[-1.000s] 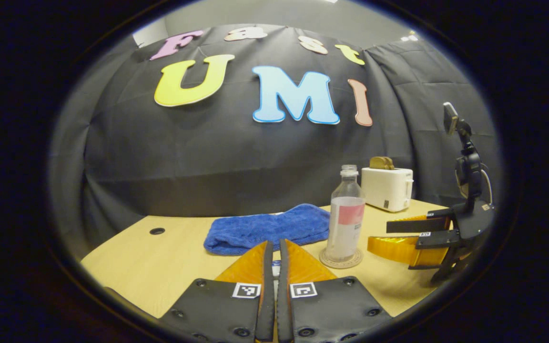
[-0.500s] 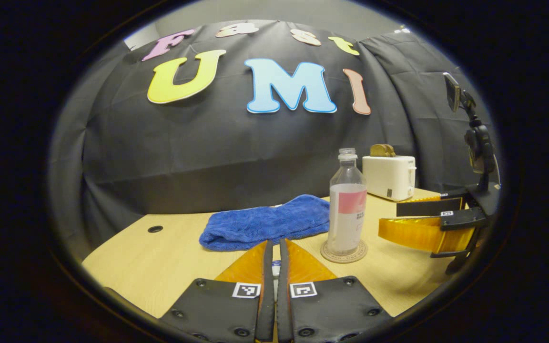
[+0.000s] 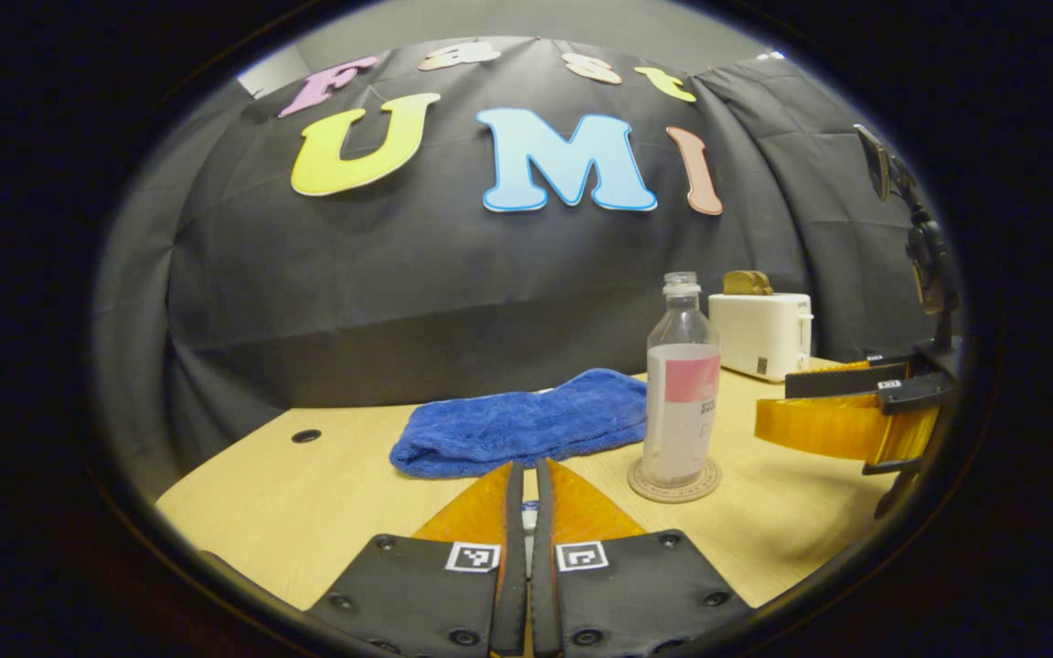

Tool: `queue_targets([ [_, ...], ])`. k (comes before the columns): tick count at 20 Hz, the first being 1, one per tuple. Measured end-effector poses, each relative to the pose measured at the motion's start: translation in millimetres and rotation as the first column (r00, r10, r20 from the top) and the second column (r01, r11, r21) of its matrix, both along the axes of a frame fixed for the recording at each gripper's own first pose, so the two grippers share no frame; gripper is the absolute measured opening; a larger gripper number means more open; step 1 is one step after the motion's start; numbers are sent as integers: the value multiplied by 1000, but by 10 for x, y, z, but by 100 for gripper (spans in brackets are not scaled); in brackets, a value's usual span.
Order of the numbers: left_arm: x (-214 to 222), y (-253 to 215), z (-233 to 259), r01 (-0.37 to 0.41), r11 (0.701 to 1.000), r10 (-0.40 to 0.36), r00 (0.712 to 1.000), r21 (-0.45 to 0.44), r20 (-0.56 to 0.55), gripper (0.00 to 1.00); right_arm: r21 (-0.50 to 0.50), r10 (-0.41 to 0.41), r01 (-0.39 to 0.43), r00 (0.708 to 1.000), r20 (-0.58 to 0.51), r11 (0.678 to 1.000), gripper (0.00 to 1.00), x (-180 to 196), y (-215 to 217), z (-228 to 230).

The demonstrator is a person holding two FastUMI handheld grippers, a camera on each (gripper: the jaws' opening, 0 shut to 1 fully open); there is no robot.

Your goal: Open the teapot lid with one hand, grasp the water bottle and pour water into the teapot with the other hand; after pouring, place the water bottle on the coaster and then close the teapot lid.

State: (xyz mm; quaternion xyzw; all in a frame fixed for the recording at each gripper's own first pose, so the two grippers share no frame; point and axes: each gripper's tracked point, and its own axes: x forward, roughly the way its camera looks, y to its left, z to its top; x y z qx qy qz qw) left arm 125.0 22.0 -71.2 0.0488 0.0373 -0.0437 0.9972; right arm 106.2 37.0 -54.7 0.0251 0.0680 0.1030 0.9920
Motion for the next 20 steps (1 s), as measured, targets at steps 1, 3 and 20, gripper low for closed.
queue_targets([
  [1, 16, -8, -17, 0, 1000, 0, 1000, 0, 0, 10, 0, 0, 0, 1000, 0, 1000, 96, -3, -1, -1],
  [3, -12, -3, 2, 1, 1000, -1, 1000, -13, 4, 14, 1, 0, 0, 1000, 2, 1000, 96, -3, 0, 2],
  [20, -615, -24, 479, -32, 997, 38, 996, -77, 83, 24, -39, -11, 15, 993, 119, 999, 96, -331, 264, 398],
])
